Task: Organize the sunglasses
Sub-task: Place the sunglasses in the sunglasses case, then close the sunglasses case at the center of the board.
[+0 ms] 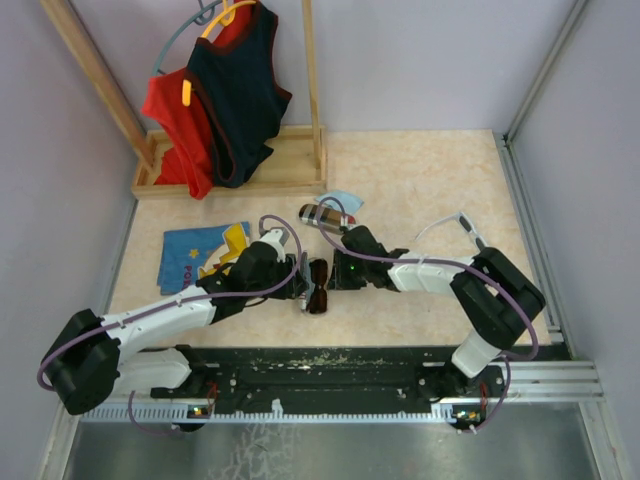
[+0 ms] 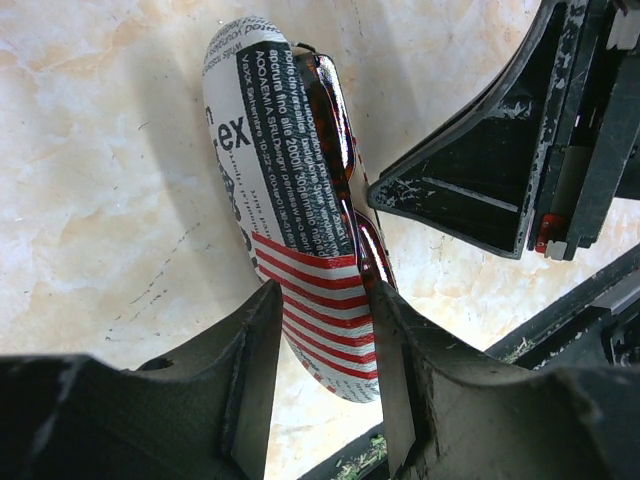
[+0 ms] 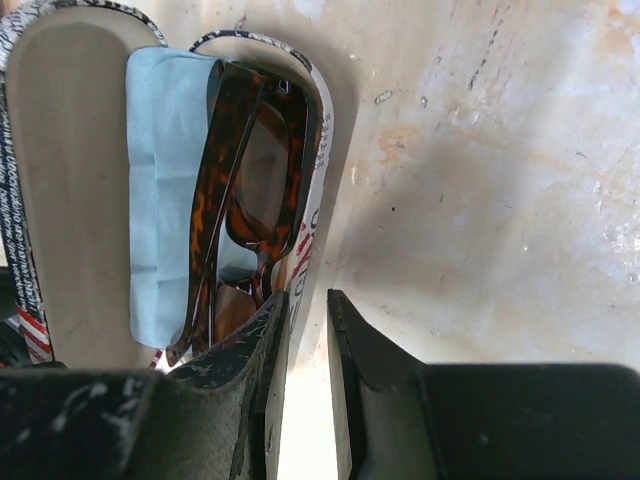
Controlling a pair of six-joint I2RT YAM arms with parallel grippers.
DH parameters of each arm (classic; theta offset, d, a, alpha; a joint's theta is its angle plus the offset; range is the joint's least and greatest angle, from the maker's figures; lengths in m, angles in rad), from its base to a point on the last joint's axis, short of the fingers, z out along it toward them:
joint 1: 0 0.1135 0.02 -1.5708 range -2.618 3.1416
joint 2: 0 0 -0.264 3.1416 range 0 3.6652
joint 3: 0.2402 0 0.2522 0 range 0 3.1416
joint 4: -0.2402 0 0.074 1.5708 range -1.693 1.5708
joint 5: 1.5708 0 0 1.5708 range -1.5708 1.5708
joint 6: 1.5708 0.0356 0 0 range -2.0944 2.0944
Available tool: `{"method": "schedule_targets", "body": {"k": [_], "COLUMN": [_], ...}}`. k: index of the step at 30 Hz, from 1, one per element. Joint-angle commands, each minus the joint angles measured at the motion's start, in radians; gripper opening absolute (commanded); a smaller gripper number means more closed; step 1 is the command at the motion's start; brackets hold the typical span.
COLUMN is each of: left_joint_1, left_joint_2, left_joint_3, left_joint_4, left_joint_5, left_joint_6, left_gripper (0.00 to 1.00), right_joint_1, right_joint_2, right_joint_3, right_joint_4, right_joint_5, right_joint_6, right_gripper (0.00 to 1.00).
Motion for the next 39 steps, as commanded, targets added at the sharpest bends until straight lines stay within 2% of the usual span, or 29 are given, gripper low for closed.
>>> {"method": "schedule_targets", "body": {"k": [1, 27, 39], "left_joint_1": [-0.003, -0.003, -0.002], "left_joint_2": [0.004, 0.021, 0.024], "left_joint_3": [0.018, 0.014, 0.021], "left_joint_4": [0.02, 0.032, 0.031], "left_joint_5": [0.01, 0.011, -0.011], "left_joint_6": [0.003, 0.005, 0.02], "left_gripper": [0.47, 0.47, 0.46], "right_joint_1": [0.011, 0.011, 0.011], "right_joint_2": [0.008, 0.095, 0.069], "right_joint_3": [0.063, 0.084, 0.088], "right_joint_4": [0.054, 0.044, 0.002], "right_joint_5": [-0.006, 0.023, 0.032], "right_joint_6": [-0.001, -0.021, -0.052], "right_gripper": [0.22, 0.23, 0.26]}}
